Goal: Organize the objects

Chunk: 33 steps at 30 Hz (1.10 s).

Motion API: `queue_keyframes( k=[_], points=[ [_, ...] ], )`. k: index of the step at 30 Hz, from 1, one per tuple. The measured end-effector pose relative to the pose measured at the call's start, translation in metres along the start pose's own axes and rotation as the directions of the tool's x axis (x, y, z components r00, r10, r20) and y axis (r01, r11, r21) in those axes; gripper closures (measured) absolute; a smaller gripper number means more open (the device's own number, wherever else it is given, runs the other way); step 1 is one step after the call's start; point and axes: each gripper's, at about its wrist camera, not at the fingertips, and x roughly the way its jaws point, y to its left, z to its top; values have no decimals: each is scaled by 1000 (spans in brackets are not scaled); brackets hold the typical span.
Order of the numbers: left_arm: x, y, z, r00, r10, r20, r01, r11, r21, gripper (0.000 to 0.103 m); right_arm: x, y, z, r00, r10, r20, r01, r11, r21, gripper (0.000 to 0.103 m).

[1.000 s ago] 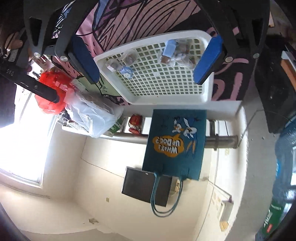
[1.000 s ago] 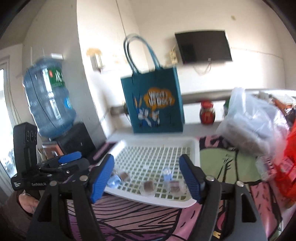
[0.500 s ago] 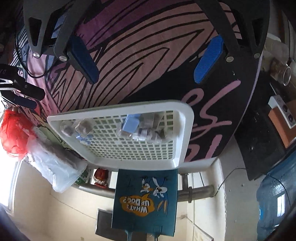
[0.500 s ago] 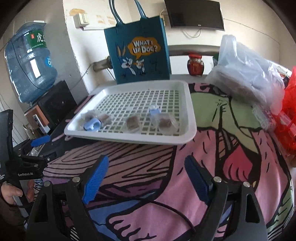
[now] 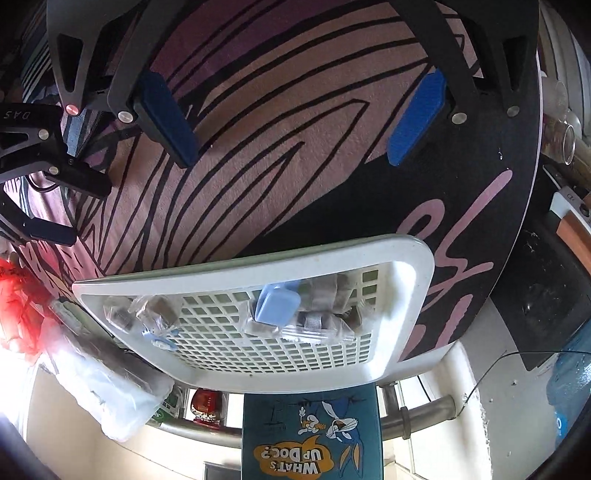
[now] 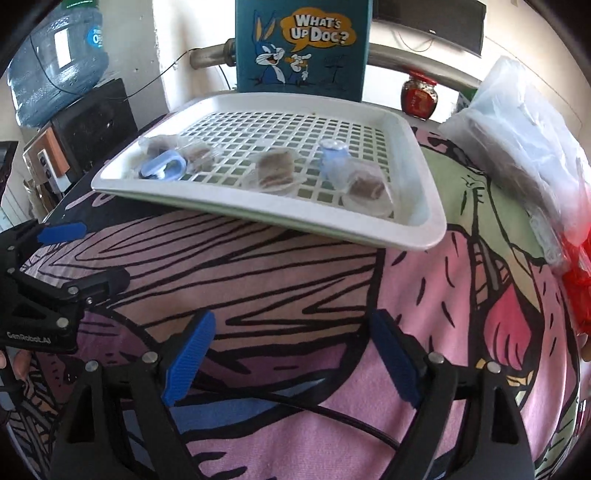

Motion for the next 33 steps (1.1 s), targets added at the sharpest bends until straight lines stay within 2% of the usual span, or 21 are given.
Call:
queue_keyframes(
  k=[4, 9, 33],
  points=[
    [0, 0, -1, 1000, 4, -2, -4, 1000, 3, 0, 0, 0, 0, 1000, -3, -5, 3, 1000, 4, 12],
    [0, -1, -2, 1000, 4, -2, -4, 1000, 4, 0, 3, -1, 1, 1000, -4, -23, 4, 1000, 10, 0],
    [2, -1, 0, 1000, -4, -5, 4, 1000, 3, 0, 5, -1, 2, 1000, -2, -22, 3, 1000, 13, 0]
  ],
)
